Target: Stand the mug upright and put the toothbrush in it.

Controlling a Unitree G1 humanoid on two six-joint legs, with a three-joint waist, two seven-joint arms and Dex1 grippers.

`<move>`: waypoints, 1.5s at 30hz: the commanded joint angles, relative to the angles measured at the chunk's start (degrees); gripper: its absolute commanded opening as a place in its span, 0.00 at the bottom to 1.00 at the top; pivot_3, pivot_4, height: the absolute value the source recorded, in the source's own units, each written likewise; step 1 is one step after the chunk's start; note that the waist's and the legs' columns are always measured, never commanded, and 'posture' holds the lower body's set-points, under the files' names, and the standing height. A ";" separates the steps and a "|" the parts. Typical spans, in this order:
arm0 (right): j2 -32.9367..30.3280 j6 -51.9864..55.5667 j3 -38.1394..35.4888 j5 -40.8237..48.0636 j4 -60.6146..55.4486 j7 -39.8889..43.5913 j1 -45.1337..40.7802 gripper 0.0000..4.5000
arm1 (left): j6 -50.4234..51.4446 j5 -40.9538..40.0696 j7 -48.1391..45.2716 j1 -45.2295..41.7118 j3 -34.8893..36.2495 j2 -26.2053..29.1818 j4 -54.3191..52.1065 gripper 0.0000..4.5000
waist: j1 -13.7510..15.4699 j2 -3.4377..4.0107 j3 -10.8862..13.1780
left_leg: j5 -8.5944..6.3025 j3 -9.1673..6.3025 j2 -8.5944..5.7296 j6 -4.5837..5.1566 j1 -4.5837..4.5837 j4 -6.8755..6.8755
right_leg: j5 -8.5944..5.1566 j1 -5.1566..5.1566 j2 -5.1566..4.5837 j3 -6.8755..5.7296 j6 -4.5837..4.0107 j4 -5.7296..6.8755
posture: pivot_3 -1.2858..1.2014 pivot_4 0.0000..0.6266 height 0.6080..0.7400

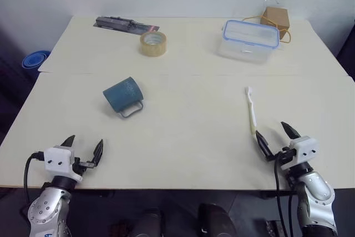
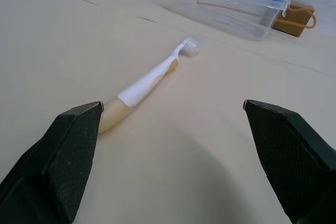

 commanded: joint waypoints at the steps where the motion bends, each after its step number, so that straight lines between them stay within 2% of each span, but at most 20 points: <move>1: -1.14 -1.38 0.32 -0.01 -0.38 0.41 -0.49 0.99 | -0.17 -1.33 -1.19 -0.18 0.34 1.34 -2.84 1.00 | 0.00 0.00 0.00 | 0.00 0.00 0.00 0.00 0.00 0.00 | 0.00 0.00 -0.02 0.00 0.00 0.01 | 0.52 0.24 1.00; 6: -3.08 -0.41 0.90 3.68 -2.55 5.80 -0.57 0.99 | -0.33 -3.47 -2.90 -0.92 1.19 2.10 -2.98 1.00 | 0.03 0.00 0.00 | 0.00 0.02 0.00 0.00 0.00 0.00 | 0.00 0.00 0.00 0.00 0.00 0.01 | 0.52 0.24 1.00; 8: -4.50 1.47 1.57 6.72 -5.82 9.56 -0.12 0.99 | 2.04 -7.45 -7.45 -0.12 1.99 4.82 -3.97 1.00 | 0.01 0.01 0.01 | 0.00 0.01 0.00 0.00 0.00 0.00 | 0.00 0.00 0.00 0.00 0.00 0.01 | 0.52 0.24 1.00; 10: -5.96 5.24 2.54 9.87 -10.13 12.43 0.36 0.99 | 4.09 -10.25 -15.82 2.80 1.74 10.21 -4.23 1.00 | -0.11 0.03 0.02 | 0.00 0.03 0.08 0.00 -0.01 0.00 | 0.00 -0.01 -0.06 0.03 0.00 0.04 | 0.52 0.24 1.00; 11: -7.54 6.17 4.60 11.58 -13.88 16.62 1.07 0.99 | 4.31 -9.85 -19.55 4.15 2.49 14.07 -2.57 1.00 | -0.13 0.06 0.03 | -0.02 0.04 0.15 -0.03 -0.01 0.00 | -0.01 -0.01 -0.07 0.05 -0.01 0.05 | 0.52 0.24 1.00; 14: -9.11 4.05 7.64 15.60 -19.65 25.68 1.74 0.99 | 5.22 -9.93 -24.40 5.24 5.46 21.45 1.16 1.00 | -0.07 0.21 0.12 | -0.06 0.06 0.25 -0.10 0.00 -0.04 | -0.04 -0.04 0.04 0.03 -0.08 0.00 | 0.52 0.24 1.00; 17: -9.62 2.70 8.32 16.49 -18.96 30.09 1.30 0.99 | 5.45 -9.20 -31.19 6.62 5.10 26.95 2.90 1.00 | 0.23 0.19 0.11 | -0.07 0.02 0.22 -0.10 0.01 -0.02 | -0.07 -0.03 0.04 -0.05 -0.14 -0.04 | 0.52 0.24 1.00; 19: -9.49 -0.40 8.43 16.61 -16.79 33.60 0.42 0.99 | 10.36 -7.82 -32.07 6.61 4.55 31.05 3.44 1.00 | 0.37 0.21 0.14 | -0.12 -0.02 0.08 0.00 0.00 0.01 | -0.07 -0.03 0.01 -0.07 -0.14 -0.05 | 0.52 0.24 1.00; 21: -9.26 -2.08 8.31 16.36 -14.61 35.53 -0.50 0.99 | 16.26 -9.90 -32.21 4.34 3.75 33.47 1.69 1.00 | 0.38 0.23 0.15 | -0.14 -0.04 -0.02 0.08 0.00 0.01 | -0.07 -0.02 -0.04 -0.05 -0.14 -0.04 | 0.52 0.24 1.00; 23: -9.00 -2.88 8.14 16.29 -12.46 36.59 -1.23 0.99 | 23.22 -13.22 -29.79 0.11 2.72 34.04 -2.01 1.00 | 0.43 0.27 0.18 | -0.13 -0.13 -0.06 0.11 -0.02 0.01 | -0.07 0.08 -0.08 -0.10 -0.13 0.05 | 0.52 0.24 1.00; 29: -8.47 -5.14 7.14 16.48 -8.32 37.80 -1.43 0.99 | 39.05 -15.38 -26.25 -10.32 -3.79 37.95 -12.80 1.00 | 0.04 0.36 0.24 | -0.15 -0.25 0.02 0.00 -0.04 0.03 | -0.05 0.08 -0.07 -0.14 -0.10 0.07 | 0.52 0.24 1.00; 32: -8.17 -6.28 6.91 16.78 -7.54 38.28 -0.79 0.99 | 44.06 -13.23 -23.08 -16.38 -8.82 38.87 -15.17 1.00 | -0.02 0.47 0.30 | -0.14 -0.17 0.01 -0.02 -0.04 0.01 | -0.05 0.04 0.09 -0.17 -0.10 0.12 | 0.52 0.24 1.00; 34: -7.64 -7.28 6.76 17.12 -6.72 38.94 -0.07 0.99 | 46.89 -9.54 -19.01 -23.43 -15.32 37.38 -15.60 1.00 | 0.13 0.47 0.31 | -0.10 -0.12 0.00 -0.03 -0.02 0.03 | -0.05 0.04 0.12 -0.14 -0.09 0.18 | 0.52 0.24 1.00; 38: -6.65 -8.43 6.76 17.45 -5.68 39.82 0.91 0.99 | 50.46 -1.73 -12.05 -34.18 -25.11 33.08 -11.12 1.00 | 0.46 0.43 0.32 | 0.05 -0.13 -0.13 0.01 -0.02 0.07 | -0.02 0.05 0.08 -0.11 -0.03 0.30 | 0.52 0.24 1.00; 45: -5.50 -9.26 7.31 16.86 -5.92 38.92 1.94 0.99 | 49.21 6.18 -10.04 -44.04 -33.13 27.32 1.80 1.00 | 0.20 0.39 0.34 | 0.08 -0.05 -0.08 -0.04 -0.03 0.05 | -0.01 -0.03 0.18 -0.07 -0.01 0.31 | 0.52 0.24 1.00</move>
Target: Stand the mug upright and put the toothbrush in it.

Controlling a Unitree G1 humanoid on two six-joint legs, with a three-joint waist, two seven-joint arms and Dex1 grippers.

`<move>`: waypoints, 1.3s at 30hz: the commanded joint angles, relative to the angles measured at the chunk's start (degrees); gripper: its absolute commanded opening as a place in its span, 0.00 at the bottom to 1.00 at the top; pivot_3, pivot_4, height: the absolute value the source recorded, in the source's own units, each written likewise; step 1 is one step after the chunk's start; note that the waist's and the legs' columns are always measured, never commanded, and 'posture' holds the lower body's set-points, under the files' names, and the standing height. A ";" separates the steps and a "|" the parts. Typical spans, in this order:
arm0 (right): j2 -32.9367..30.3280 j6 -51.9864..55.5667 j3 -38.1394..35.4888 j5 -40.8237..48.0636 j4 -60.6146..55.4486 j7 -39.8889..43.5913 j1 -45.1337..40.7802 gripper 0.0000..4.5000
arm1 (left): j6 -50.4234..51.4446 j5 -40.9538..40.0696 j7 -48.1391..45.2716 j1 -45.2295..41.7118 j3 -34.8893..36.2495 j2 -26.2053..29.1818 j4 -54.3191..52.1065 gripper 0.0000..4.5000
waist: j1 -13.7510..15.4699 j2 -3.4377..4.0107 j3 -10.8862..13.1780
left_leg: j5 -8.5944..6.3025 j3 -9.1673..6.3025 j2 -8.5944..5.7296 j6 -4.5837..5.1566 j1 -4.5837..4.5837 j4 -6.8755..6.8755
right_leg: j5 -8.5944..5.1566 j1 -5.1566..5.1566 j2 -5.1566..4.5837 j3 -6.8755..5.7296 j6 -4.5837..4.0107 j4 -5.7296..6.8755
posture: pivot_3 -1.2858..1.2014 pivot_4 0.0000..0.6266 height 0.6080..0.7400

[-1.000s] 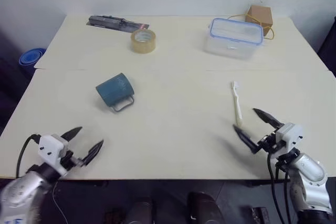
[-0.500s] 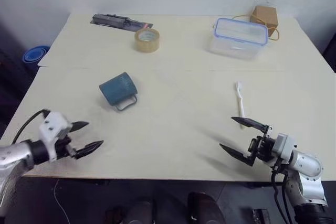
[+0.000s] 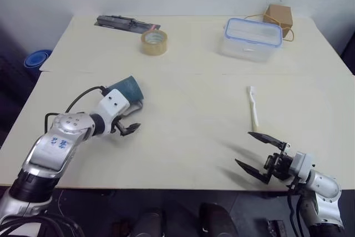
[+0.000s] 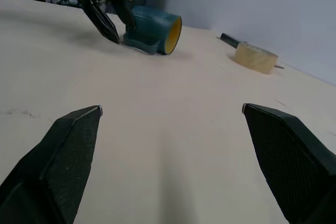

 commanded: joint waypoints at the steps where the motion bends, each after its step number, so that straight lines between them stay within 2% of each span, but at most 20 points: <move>1: 0.71 -1.08 -0.56 0.39 -1.13 -0.64 0.53 0.99 | -2.11 3.67 -0.12 -2.96 -2.19 -1.65 4.68 1.00 | 0.08 -0.01 0.01 | 0.01 0.00 0.00 -0.01 0.00 0.00 | 0.00 0.00 0.00 0.00 0.00 0.00 | 0.52 0.24 1.00; 4: 0.97 -1.17 -0.40 0.01 -1.21 -1.10 0.80 1.00 | -6.10 6.38 0.32 -6.03 -3.69 -4.46 10.88 0.87 | 0.33 -0.02 0.01 | 0.02 0.02 -0.02 -0.01 0.01 0.03 | 0.00 0.01 -0.02 0.02 0.00 0.01 | 0.52 0.24 1.00; 14: 1.31 -2.10 -0.70 -0.76 -1.02 -3.22 1.20 1.00 | -13.78 9.22 -8.50 -10.26 -6.28 -6.43 20.77 0.17 | 1.11 -0.02 0.00 | 0.03 0.07 -0.04 0.00 0.04 0.10 | 0.01 0.03 -0.02 0.04 0.02 0.06 | 0.52 0.24 1.00; 16: 1.21 -2.11 -0.64 -0.84 -1.46 -3.72 1.61 1.00 | -16.15 8.69 -9.92 -10.86 -5.65 -7.45 21.68 0.04 | 1.22 -0.02 0.00 | 0.03 0.09 -0.03 0.00 0.04 0.10 | 0.01 0.03 -0.01 0.04 0.02 0.07 | 0.52 0.24 1.00; 17: 1.14 -2.02 -0.68 -0.91 -1.88 -4.08 1.94 1.00 | -19.11 7.43 -11.56 -11.04 -4.98 -8.43 21.53 0.00 | 1.25 -0.01 -0.01 | 0.03 0.09 -0.03 0.00 0.04 0.10 | 0.01 0.03 -0.02 0.04 0.02 0.06 | 0.52 0.24 1.00; 22: 0.60 -1.84 -1.41 -1.63 -3.71 -6.43 3.97 1.00 | -24.51 -9.94 -21.53 -11.61 4.00 -20.84 16.01 0.00 | 2.16 -0.02 0.00 | 0.05 -0.11 -0.11 0.06 -0.14 0.27 | 0.02 0.03 -0.12 -0.07 0.04 0.06 | 0.52 0.24 1.00; 25: 0.09 -2.32 -2.37 -2.18 -3.95 -7.76 4.66 1.00 | -27.31 -15.70 -27.89 -10.02 5.08 -25.90 15.22 0.00 | 1.63 -0.05 0.02 | 0.00 -0.18 -0.12 0.11 -0.32 0.49 | 0.05 0.02 -0.11 -0.12 0.10 0.02 | 0.52 0.24 1.00; 27: -0.61 -2.25 -3.15 -2.49 -4.23 -8.73 5.16 1.00 | -35.27 -18.79 -32.65 -7.66 5.90 -31.69 17.46 0.00 | 1.39 0.02 -0.01 | 0.00 -0.14 -0.10 0.11 -0.29 0.46 | 0.05 0.02 -0.08 -0.15 0.10 0.03 | 0.52 0.24 1.00; 30: -1.26 -2.35 -3.91 -3.19 -4.64 -9.98 5.84 1.00 | -42.44 -18.62 -36.68 -5.75 5.47 -38.70 26.76 0.00 | 1.36 -0.01 0.00 | 0.01 0.07 -0.10 0.10 -0.22 0.42 | 0.05 0.04 -0.01 -0.14 0.10 -0.03 | 0.52 0.24 1.00; 32: -1.80 -1.81 -4.15 -3.57 -5.86 -10.97 6.11 1.00 | -47.45 -15.85 -40.58 -4.97 3.07 -41.06 32.47 0.00 | 1.35 -0.04 0.02 | 0.01 0.45 -0.15 0.09 -0.18 0.45 | 0.06 0.07 0.03 -0.12 0.12 -0.04 | 0.52 0.24 1.00; 35: -2.49 -0.43 -4.62 -3.85 -8.14 -12.63 6.16 1.00 | -52.34 -13.40 -40.87 -5.11 2.29 -44.18 39.02 0.00 | 1.40 -0.04 0.02 | 0.01 0.70 -0.13 0.09 -0.14 0.44 | 0.06 0.03 0.06 -0.09 0.12 -0.03 | 0.52 0.24 1.00; 39: -3.20 0.83 -4.72 -4.02 -10.09 -14.30 6.38 1.00 | -53.42 -12.96 -40.22 -4.44 2.91 -44.96 40.62 0.24 | 1.47 -0.05 0.01 | -0.01 0.70 -0.04 0.13 -0.13 0.44 | 0.08 0.03 -0.02 -0.06 0.15 -0.02 | 0.52 0.24 1.00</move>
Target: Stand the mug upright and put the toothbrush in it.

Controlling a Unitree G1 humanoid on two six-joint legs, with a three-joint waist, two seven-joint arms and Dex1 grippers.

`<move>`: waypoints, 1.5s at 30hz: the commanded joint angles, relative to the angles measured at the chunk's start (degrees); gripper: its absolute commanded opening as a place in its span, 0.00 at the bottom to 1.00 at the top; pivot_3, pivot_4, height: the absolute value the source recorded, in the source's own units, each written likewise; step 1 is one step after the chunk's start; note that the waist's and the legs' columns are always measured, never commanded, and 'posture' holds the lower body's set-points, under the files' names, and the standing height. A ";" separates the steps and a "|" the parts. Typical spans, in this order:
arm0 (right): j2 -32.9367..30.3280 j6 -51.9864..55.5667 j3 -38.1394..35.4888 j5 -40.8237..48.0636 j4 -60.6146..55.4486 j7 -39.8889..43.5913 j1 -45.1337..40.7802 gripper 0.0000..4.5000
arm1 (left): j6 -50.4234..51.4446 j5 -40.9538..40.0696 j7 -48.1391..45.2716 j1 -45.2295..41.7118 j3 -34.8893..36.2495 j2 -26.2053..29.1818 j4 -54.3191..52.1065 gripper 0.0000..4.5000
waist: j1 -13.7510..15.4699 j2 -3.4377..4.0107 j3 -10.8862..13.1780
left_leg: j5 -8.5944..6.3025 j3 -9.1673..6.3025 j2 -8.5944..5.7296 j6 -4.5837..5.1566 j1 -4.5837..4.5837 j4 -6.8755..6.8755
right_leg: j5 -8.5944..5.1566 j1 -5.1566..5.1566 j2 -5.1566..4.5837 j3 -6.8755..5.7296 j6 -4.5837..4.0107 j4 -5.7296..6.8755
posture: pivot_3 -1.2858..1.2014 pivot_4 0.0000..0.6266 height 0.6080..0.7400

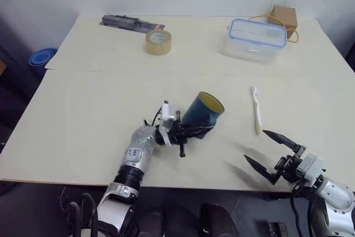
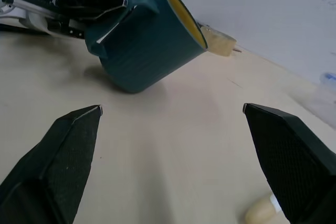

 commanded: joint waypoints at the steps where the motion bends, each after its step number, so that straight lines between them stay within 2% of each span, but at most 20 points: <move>1: -0.91 0.67 -1.31 0.21 -2.78 -1.53 0.54 1.00 | -2.74 0.65 0.20 0.77 0.76 -0.03 -0.04 0.30 | 0.00 0.01 0.00 | 0.00 0.00 0.01 0.00 0.00 0.00 | 0.00 0.00 0.00 0.00 0.00 0.02 | 0.52 0.24 1.00; 7: -2.02 3.15 -2.27 1.37 -4.84 -2.72 2.33 1.00 | -0.68 1.35 0.35 4.68 0.60 6.22 -9.68 0.71 | -0.13 0.02 -0.01 | 0.00 -0.02 0.10 0.00 0.02 -0.03 | 0.00 -0.01 0.01 0.01 0.00 0.03 | 0.52 0.24 1.00; 11: -3.68 5.88 -6.15 4.62 -5.28 -1.93 7.19 1.00 | 1.18 0.35 -0.71 9.18 2.21 14.20 -17.49 0.98 | -0.09 0.02 -0.01 | 0.00 -0.13 0.10 0.00 0.02 -0.04 | 0.00 -0.01 -0.01 0.03 0.00 0.03 | 0.52 0.24 1.00; 13: -4.14 5.78 -8.07 4.75 -4.26 -1.45 9.26 1.00 | 1.06 0.06 -1.09 11.50 3.17 17.47 -19.97 0.99 | -0.02 0.02 -0.01 | -0.02 -0.44 0.09 0.03 0.03 -0.04 | 0.00 0.00 -0.02 0.05 0.00 0.01 | 0.52 0.24 1.00; 20: -3.76 6.34 -10.77 4.00 -5.36 -1.85 14.71 1.00 | 5.71 -2.04 0.77 17.06 7.16 23.45 -23.96 0.99 | -0.07 0.03 -0.02 | -0.03 -0.57 0.05 0.05 0.05 -0.11 | 0.00 0.03 -0.07 0.04 -0.01 -0.01 | 0.52 0.24 1.00; 26: -5.14 13.50 -14.86 7.31 -7.52 -1.47 22.32 1.00 | 7.39 -4.86 1.26 24.44 16.87 32.36 -27.29 0.99 | -0.20 0.04 -0.01 | -0.04 -0.54 0.08 0.03 0.14 -0.30 | -0.01 0.03 -0.07 0.09 -0.02 -0.08 | 0.52 0.24 1.00; 31: -5.79 20.79 -15.57 7.35 -10.84 -7.33 18.86 1.00 | 8.10 -6.60 0.69 27.59 23.07 37.49 -27.19 0.99 | -0.28 0.04 -0.02 | -0.05 -0.48 0.08 0.02 0.22 -0.31 | -0.02 0.04 -0.13 0.22 -0.03 -0.26 | 0.52 0.24 1.00; 33: -7.24 27.13 -14.75 7.70 -13.63 -10.66 16.45 1.00 | 8.14 -6.82 0.26 28.25 23.85 38.40 -27.55 0.99 | -0.27 0.06 -0.01 | -0.06 -0.46 0.08 0.00 0.24 -0.32 | -0.02 0.00 -0.14 0.27 -0.04 -0.25 | 0.52 0.24 1.00; 36: -8.28 34.67 -12.63 12.95 -19.73 -12.28 10.80 1.00 | 7.64 -6.65 -0.61 29.53 22.40 38.09 -30.60 0.99 | -0.22 0.07 -0.02 | -0.06 -0.44 0.09 -0.01 0.23 -0.34 | -0.02 -0.05 -0.16 0.31 -0.05 -0.21 | 0.52 0.24 1.00; 41: -10.07 36.78 -10.63 10.92 -21.25 -8.29 7.62 1.00 | 5.03 -5.59 -0.38 28.76 20.21 36.72 -33.62 0.99 | 0.38 0.05 -0.02 | -0.08 -0.54 0.02 0.01 0.13 -0.35 | -0.02 -0.04 -0.15 0.14 -0.05 -0.08 | 0.52 0.24 1.00; 45: -10.93 35.41 -11.35 9.69 -20.47 -3.83 8.86 1.00 | 3.94 -4.67 -2.41 26.93 18.30 38.51 -34.75 0.99 | 0.45 0.03 -0.02 | -0.15 -0.54 -0.05 0.15 0.07 -0.34 | -0.02 -0.03 -0.16 0.09 -0.04 -0.13 | 0.52 0.24 1.00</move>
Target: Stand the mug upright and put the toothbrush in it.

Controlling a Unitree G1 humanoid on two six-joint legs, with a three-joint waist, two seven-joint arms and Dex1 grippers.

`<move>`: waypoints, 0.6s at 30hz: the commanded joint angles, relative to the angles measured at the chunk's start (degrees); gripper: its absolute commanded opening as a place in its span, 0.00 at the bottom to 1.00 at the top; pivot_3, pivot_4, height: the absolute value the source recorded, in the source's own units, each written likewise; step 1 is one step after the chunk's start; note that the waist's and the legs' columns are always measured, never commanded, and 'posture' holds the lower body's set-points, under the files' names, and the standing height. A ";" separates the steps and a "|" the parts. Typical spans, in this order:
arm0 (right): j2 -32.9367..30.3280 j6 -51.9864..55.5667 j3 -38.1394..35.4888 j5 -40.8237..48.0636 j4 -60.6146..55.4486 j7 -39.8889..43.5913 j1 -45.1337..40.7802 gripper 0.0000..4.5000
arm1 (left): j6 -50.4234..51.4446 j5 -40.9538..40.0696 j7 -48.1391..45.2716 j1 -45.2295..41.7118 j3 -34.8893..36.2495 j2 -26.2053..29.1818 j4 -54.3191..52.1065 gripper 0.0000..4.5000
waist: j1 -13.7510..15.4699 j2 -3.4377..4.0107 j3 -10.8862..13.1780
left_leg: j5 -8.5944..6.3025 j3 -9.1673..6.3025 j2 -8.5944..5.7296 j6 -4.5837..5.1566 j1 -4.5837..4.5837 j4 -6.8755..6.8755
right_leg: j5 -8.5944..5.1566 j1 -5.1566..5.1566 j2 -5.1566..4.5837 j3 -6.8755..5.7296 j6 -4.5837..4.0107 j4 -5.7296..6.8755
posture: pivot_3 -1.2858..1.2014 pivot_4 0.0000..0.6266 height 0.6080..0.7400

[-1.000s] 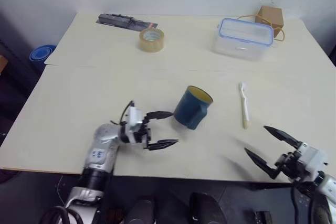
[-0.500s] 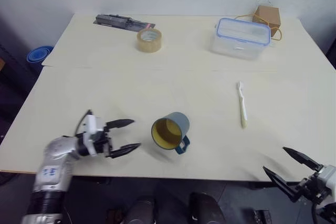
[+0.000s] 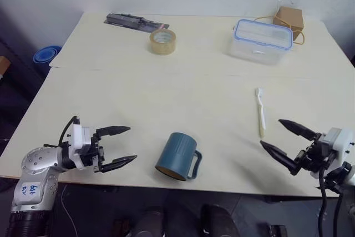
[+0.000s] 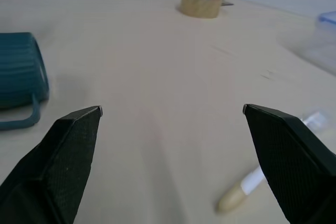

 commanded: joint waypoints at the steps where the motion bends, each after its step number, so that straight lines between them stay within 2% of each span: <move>1: -0.84 -1.77 -1.72 -0.69 -0.32 3.41 0.85 1.00 | -1.82 0.71 -1.79 -1.94 -1.01 1.81 -2.26 0.99 | -0.23 -0.01 0.00 | 0.00 0.03 -0.01 0.01 0.00 0.00 | 0.00 0.01 0.01 0.00 0.00 -0.01 | 0.52 0.24 1.00; 6: -1.52 -8.45 0.07 -4.62 -0.75 11.55 2.68 1.00 | -4.04 1.41 -3.69 -4.80 -1.29 2.68 1.05 0.99 | -0.73 -0.01 0.00 | 0.01 0.17 0.08 0.00 0.09 0.00 | 0.01 0.02 0.11 0.08 0.03 0.00 | 0.52 0.24 1.00; 9: -5.34 -12.85 5.75 -11.25 -3.84 16.58 1.49 1.00 | -6.14 2.47 -6.12 -5.30 -2.12 3.30 3.06 0.99 | -1.16 -0.01 0.00 | 0.00 0.29 0.11 -0.01 0.13 -0.01 | 0.01 0.00 0.16 0.17 0.03 0.00 | 0.52 0.24 1.00; 13: -7.70 -12.67 16.44 -18.53 -6.61 16.76 -8.01 1.00 | -6.68 2.12 -7.01 -5.53 -2.91 2.78 4.89 0.99 | -1.78 -0.07 0.00 | 0.03 0.37 0.17 -0.04 0.21 0.01 | 0.02 -0.01 0.19 0.28 0.03 0.04 | 0.52 0.24 1.00; 18: -7.28 -10.67 30.98 -26.80 -2.38 20.75 -25.60 1.00 | -9.17 1.95 -10.31 -3.92 -3.98 3.02 5.19 0.99 | -2.04 -0.09 0.02 | 0.02 0.31 0.14 -0.05 0.15 0.02 | 0.01 -0.10 0.17 0.26 0.03 0.06 | 0.52 0.24 1.00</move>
